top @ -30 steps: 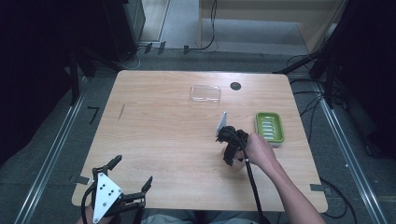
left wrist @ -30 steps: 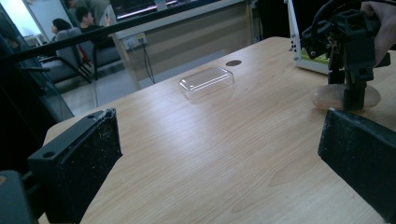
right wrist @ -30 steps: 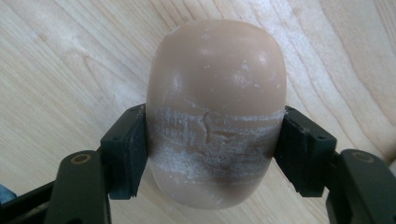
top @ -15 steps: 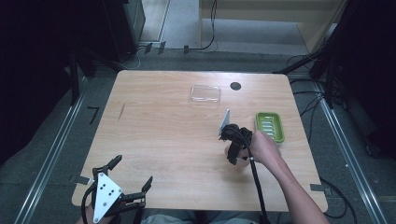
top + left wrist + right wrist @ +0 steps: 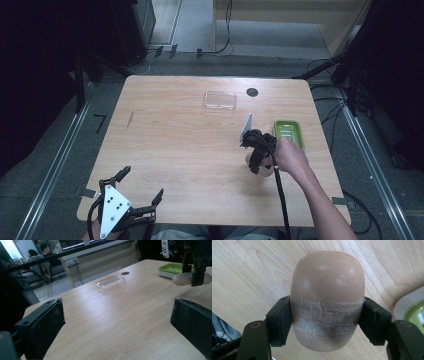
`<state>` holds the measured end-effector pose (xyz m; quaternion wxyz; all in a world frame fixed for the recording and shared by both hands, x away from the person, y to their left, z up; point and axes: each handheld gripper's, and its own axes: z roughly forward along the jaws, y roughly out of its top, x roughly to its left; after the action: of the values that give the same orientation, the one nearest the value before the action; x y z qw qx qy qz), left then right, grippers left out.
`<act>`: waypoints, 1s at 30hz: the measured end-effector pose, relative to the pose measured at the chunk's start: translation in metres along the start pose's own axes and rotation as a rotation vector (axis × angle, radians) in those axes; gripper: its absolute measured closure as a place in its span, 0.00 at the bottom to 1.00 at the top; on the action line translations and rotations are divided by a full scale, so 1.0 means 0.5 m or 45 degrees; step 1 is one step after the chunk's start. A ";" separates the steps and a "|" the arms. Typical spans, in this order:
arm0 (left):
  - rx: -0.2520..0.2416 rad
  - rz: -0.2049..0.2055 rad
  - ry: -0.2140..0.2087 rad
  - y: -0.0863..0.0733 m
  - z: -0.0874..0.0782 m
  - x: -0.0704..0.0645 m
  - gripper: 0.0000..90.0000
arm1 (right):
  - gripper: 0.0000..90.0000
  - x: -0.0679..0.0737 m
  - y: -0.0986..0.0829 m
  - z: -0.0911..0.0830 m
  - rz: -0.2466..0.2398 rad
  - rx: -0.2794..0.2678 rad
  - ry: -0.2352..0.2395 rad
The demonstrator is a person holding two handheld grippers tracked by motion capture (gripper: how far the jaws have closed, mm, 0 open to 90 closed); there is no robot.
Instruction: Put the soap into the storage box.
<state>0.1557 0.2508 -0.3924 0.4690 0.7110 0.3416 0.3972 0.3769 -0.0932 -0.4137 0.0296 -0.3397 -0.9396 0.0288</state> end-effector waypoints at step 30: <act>0.002 -0.003 0.002 0.000 0.000 0.001 0.00 | 0.37 -0.056 -0.034 -0.028 0.062 -0.015 -0.006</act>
<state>0.1558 0.2511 -0.3922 0.4687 0.7106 0.3430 0.3971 0.3888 -0.1238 -0.3997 0.0249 -0.3625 -0.9313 0.0249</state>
